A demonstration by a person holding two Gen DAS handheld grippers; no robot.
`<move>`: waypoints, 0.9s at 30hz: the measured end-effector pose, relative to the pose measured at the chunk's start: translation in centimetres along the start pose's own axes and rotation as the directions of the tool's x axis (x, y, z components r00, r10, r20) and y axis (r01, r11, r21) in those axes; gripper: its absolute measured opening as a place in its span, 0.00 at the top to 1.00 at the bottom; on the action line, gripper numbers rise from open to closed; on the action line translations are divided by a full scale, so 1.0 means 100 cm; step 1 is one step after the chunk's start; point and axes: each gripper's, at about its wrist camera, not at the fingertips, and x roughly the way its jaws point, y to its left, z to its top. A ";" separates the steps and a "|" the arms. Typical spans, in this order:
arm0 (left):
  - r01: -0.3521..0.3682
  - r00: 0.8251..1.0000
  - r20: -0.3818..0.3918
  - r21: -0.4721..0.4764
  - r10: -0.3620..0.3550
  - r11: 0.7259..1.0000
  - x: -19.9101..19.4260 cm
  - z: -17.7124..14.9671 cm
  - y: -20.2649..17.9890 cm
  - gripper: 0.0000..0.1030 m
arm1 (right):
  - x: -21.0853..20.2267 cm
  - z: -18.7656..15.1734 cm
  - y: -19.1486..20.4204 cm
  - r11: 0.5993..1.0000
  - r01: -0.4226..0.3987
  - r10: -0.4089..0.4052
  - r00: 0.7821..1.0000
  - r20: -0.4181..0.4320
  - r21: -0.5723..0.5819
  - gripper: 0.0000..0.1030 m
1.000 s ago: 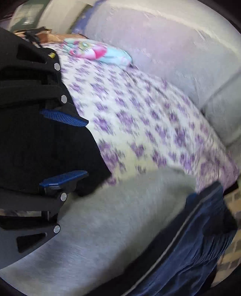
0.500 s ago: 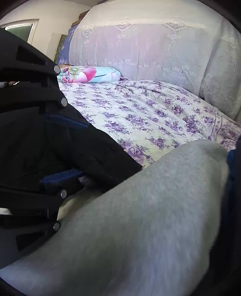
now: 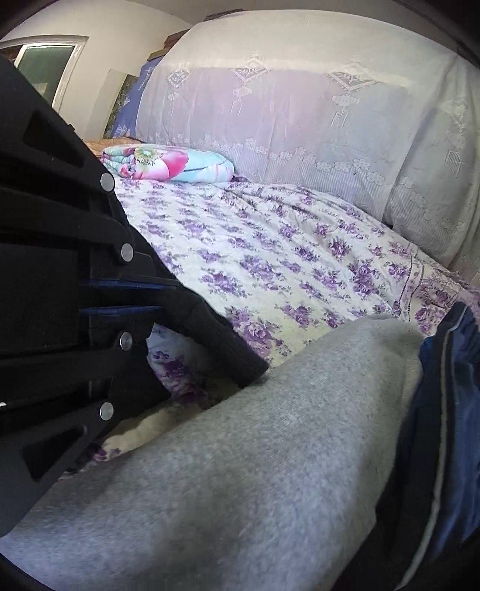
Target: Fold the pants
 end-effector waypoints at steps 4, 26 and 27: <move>0.110 0.985 0.135 -0.007 -0.108 0.994 -0.059 -0.006 -0.007 0.98 | -0.028 0.000 0.015 0.999 -0.048 0.049 0.997 0.054 -0.023 0.93; -0.043 0.984 0.159 -0.224 0.080 0.974 -0.013 0.038 0.040 0.87 | 0.147 0.111 0.086 0.956 0.227 -0.232 0.973 -0.006 -0.188 0.51; -0.068 0.982 0.159 -0.218 0.104 0.974 -0.014 0.038 0.041 0.84 | 0.136 0.111 0.081 0.949 0.247 -0.245 0.969 0.031 -0.198 0.51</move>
